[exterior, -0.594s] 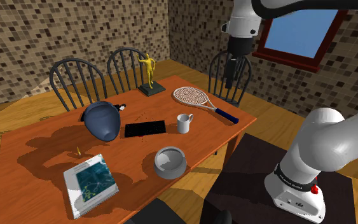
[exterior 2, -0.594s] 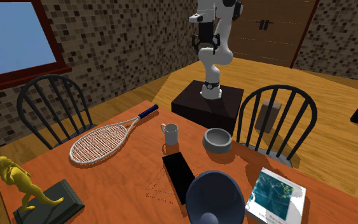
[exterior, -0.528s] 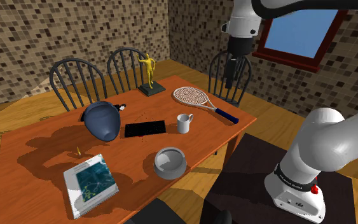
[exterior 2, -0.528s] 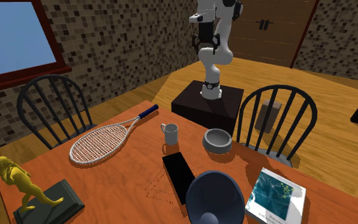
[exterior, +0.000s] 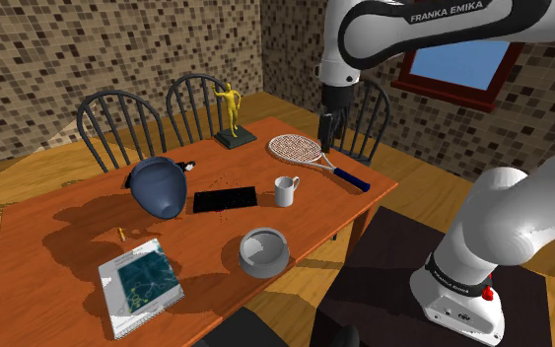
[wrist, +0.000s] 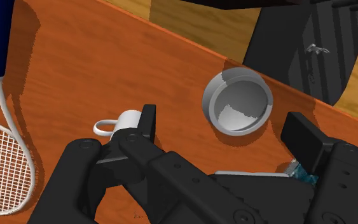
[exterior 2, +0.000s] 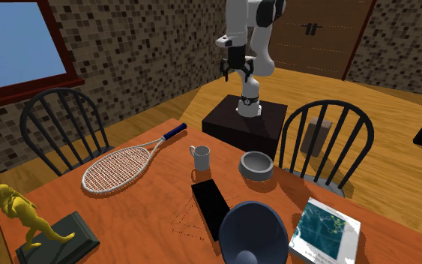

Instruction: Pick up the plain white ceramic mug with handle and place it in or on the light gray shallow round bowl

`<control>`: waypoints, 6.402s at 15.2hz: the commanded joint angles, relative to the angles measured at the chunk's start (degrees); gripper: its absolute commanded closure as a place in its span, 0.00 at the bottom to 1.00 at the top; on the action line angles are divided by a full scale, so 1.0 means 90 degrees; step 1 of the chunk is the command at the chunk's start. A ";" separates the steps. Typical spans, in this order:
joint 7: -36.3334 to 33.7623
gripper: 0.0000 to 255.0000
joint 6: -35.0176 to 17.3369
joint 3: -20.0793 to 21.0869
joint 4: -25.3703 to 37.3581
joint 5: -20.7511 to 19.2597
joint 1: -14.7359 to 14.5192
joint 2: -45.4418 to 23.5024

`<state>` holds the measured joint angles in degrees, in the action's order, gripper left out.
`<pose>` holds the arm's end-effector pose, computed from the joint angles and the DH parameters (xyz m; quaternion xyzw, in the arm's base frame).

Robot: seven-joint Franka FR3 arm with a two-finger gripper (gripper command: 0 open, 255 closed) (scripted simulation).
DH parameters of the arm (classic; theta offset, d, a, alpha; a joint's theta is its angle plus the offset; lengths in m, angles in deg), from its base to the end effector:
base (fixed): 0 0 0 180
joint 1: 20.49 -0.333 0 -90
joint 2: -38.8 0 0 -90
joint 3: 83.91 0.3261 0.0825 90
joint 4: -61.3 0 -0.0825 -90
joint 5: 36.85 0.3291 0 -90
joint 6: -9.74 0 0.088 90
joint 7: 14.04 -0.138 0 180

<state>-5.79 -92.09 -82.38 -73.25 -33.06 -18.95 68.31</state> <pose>0.3307 0.0088 0.5091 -0.9973 -0.0622 0.0261 0.0276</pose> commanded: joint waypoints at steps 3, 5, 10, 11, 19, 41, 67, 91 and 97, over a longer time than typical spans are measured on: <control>-0.0072 0.00 -0.0703 0.0041 0.0012 -0.0076 0.0047 -0.0809; -0.0121 0.00 -0.1014 0.0060 0.0113 -0.0121 0.0068 -0.1272; -0.0263 0.00 -0.1689 0.0089 0.0510 -0.0260 0.0119 -0.2474; -0.0294 0.00 -0.1805 0.0089 0.0614 -0.0292 0.0127 -0.2719; -0.0548 0.00 -0.2476 0.0034 0.1720 -0.0559 0.0155 -0.4710; -0.0743 0.00 -0.3205 -0.0111 0.3027 -0.0763 0.0144 -0.6944; -0.0695 1.00 -0.2264 -0.0092 0.3094 -0.0726 0.0153 -0.6069; -0.2709 1.00 -0.1954 0.0802 0.1710 -0.0450 -0.1131 -0.4399; -0.3233 1.00 -0.2094 0.1047 0.1561 -0.0386 -0.1447 -0.4380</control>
<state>-34.52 -110.36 -73.09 -58.75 -36.56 -31.78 29.00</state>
